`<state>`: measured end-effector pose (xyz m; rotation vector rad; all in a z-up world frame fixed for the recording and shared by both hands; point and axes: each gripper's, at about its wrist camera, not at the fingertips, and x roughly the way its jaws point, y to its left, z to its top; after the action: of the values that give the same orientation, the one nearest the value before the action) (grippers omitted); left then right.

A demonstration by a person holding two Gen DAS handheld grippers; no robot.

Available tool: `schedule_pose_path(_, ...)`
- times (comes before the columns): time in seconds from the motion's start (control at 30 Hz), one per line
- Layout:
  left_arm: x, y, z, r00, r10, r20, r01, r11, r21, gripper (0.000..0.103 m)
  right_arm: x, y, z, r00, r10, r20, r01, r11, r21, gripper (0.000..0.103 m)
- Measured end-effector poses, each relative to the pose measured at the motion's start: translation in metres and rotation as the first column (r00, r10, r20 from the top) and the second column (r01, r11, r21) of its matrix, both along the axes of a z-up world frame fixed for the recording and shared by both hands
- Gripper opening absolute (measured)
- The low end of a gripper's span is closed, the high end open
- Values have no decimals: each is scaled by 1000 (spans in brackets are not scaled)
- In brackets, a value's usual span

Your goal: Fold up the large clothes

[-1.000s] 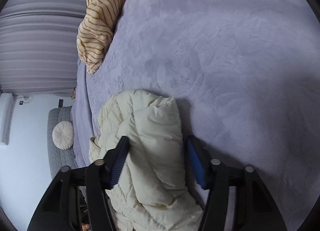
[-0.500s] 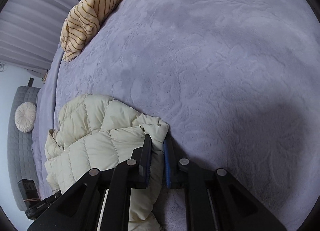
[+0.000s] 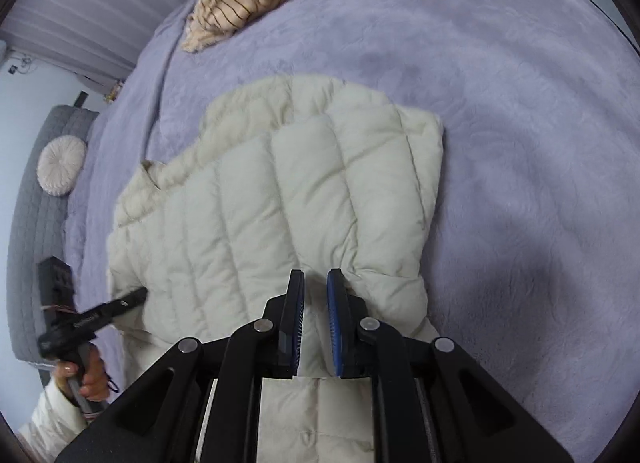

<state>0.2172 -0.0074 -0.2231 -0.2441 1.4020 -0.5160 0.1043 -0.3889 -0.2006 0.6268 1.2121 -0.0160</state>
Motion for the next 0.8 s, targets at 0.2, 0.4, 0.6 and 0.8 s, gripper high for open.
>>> schedule_pose_path(0.2, 14, 14, 20, 997, -6, 78, 3, 999, 41, 7, -6, -4, -17, 998, -56, -8, 56, 998, -13, 12)
schedule_pose_path(0.4, 21, 39, 48, 984, 34, 178, -61, 987, 148, 7, 0, 2, -13, 999, -41, -10, 40, 998, -45, 12)
schedule_pose_path(0.6, 18, 56, 72, 975, 31, 222, -67, 986, 154, 7, 2, 0, -14, 999, -31, -13, 30, 998, -46, 12)
schedule_pose_path(0.8, 12, -2, 78, 961, -70, 268, 26, 986, 163, 7, 6, 1, -4, 1000, -2, -20, 0, 998, -59, 13)
